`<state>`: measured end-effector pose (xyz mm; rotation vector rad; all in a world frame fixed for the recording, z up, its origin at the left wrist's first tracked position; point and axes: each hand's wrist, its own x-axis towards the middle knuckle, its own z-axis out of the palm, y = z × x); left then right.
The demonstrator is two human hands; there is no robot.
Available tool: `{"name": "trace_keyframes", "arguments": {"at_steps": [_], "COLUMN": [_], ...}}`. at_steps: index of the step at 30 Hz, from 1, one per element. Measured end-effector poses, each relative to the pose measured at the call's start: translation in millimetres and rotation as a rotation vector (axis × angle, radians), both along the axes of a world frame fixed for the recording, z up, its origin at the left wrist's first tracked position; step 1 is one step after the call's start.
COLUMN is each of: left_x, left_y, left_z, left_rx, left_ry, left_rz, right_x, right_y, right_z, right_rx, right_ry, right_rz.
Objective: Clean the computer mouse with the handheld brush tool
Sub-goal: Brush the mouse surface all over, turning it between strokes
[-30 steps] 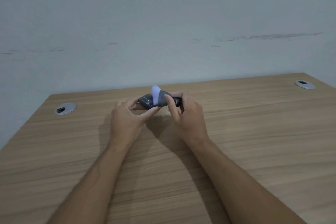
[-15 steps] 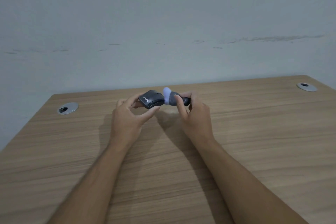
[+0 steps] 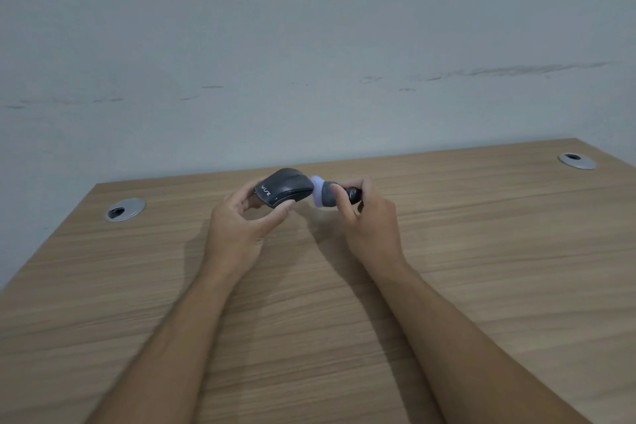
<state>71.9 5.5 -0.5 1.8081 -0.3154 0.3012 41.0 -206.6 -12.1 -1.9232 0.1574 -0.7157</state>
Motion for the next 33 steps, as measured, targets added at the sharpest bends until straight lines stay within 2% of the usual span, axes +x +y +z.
{"name": "trace_keyframes", "arguments": {"at_steps": [4, 8, 11, 17, 20, 26, 29, 33], "left_x": [-2.3, -3.3, -3.8, -5.7, -3.6, -3.8, 3.6, 5.2], "left_y": [-5.4, -10.5, -9.7, -4.8, -8.1, -11.8, -8.4, -5.7], "left_z": [-3.3, -1.8, -1.9, -0.7, -3.6, -1.9, -6.9, -9.6], "left_rx": [0.153, 0.26, 0.287, 0.284, 0.306, 0.442, 0.503, 0.47], "left_ry": [-0.074, -0.113, -0.118, -0.186, -0.205, -0.312, -0.304, -0.371], "left_rz": [0.065, 0.122, 0.128, 0.075, 0.072, 0.055, 0.088, 0.057], "right_x": [-6.4, -15.9, -15.6, -2.4, -4.4, -13.7, -17.3, -22.1], "right_y": [2.9, 19.3, 26.2, 1.1, -2.0, 19.1, 25.1, 35.8], "right_z": [8.5, 15.4, 13.6, 8.0, 8.9, 14.8, 16.4, 17.3], "right_rx": [0.026, -0.126, -0.192, -0.054, -0.045, -0.148, -0.207, -0.312], "right_ry": [-0.113, -0.251, -0.235, -0.076, -0.122, -0.262, -0.296, -0.333], "right_rz": [-0.008, 0.053, 0.127, -0.037, -0.062, 0.072, 0.181, 0.301]}}
